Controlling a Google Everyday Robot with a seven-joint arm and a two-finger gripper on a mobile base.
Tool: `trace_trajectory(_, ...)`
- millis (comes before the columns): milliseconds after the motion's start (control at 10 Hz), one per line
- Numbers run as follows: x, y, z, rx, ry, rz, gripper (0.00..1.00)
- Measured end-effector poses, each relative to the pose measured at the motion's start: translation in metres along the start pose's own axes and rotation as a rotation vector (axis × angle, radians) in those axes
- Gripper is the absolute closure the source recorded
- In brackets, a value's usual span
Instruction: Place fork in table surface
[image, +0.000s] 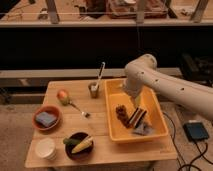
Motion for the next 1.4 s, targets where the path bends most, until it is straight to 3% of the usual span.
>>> trace_trajectory(300,-0.001,-0.002,-0.002,0.005,0.008,-0.025,0.20)
trace_trajectory(500,-0.006,-0.021,-0.007,0.016,0.028,-0.161,0.20)
trace_trajectory(600,-0.021,-0.038,-0.011,0.026,0.028,-0.315,0.20)
trace_trajectory(700,-0.036,-0.049,-0.014,0.026,0.034,-0.423,0.20)
trace_trajectory(900,-0.061,-0.070,-0.017,0.025,0.045,-0.543,0.20)
trace_trajectory(1100,-0.056,-0.066,-0.017,0.013,0.054,-0.543,0.20)
trace_trajectory(1300,-0.061,-0.072,-0.018,0.042,0.052,-0.573,0.20)
trace_trajectory(1400,-0.063,-0.078,-0.022,0.069,0.071,-0.630,0.20)
